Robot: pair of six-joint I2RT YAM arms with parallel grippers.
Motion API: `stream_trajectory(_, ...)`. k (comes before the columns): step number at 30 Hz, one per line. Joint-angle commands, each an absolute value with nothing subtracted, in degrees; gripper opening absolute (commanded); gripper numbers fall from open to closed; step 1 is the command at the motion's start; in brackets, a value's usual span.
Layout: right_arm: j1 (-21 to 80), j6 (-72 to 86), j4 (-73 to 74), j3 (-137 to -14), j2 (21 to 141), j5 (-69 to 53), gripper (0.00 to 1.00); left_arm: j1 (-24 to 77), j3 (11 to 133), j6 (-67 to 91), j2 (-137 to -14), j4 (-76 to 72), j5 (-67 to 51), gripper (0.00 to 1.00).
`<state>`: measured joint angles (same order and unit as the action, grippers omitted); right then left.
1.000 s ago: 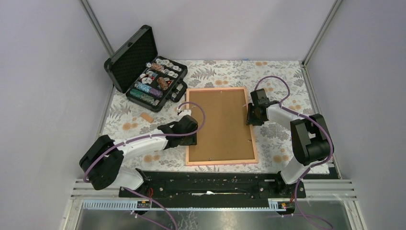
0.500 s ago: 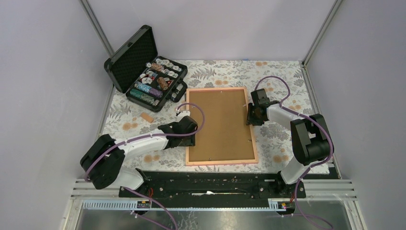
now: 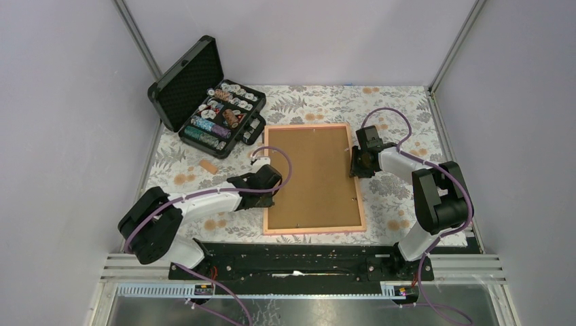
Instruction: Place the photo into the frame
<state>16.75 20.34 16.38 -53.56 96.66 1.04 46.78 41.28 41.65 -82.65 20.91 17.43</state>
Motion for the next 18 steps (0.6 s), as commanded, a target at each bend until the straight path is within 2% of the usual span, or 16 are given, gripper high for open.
stream_trajectory(1,18.24,20.97,11.38,-50.96,102.86,-4.03,0.00,44.54,38.81,42.38,-84.61,18.46,20.27,0.11)
stream_trajectory(4,18.28,20.99,11.33,-50.98,102.91,-4.12,0.00,42.44,36.53,42.59,-82.69,16.95,18.51,0.00)
stream_trajectory(9,18.28,20.93,11.27,-51.06,103.45,-4.47,0.00,42.34,34.84,41.40,-76.07,13.58,13.62,0.00)
stream_trajectory(10,18.28,20.97,11.33,-51.06,103.51,-4.56,0.00,42.31,35.35,41.24,-74.83,14.39,13.12,0.03)
stream_trajectory(11,18.28,20.96,11.34,-51.09,103.53,-4.57,0.00,42.29,35.97,40.88,-73.48,15.61,12.73,0.09)
stream_trajectory(12,18.28,20.94,11.34,-51.13,103.50,-4.64,0.00,42.29,36.62,40.46,-71.91,16.68,12.65,0.19)
stream_trajectory(15,18.25,21.00,11.26,-51.15,103.50,-4.55,0.00,42.24,38.78,39.99,-66.63,20.36,15.03,0.60)
stream_trajectory(16,18.23,21.05,11.30,-51.08,103.46,-4.31,0.00,42.23,39.71,39.92,-65.72,21.24,16.29,0.69)
stream_trajectory(18,18.28,21.58,11.34,-50.80,103.14,-3.14,0.00,41.53,41.88,39.22,-65.53,21.83,17.62,0.75)
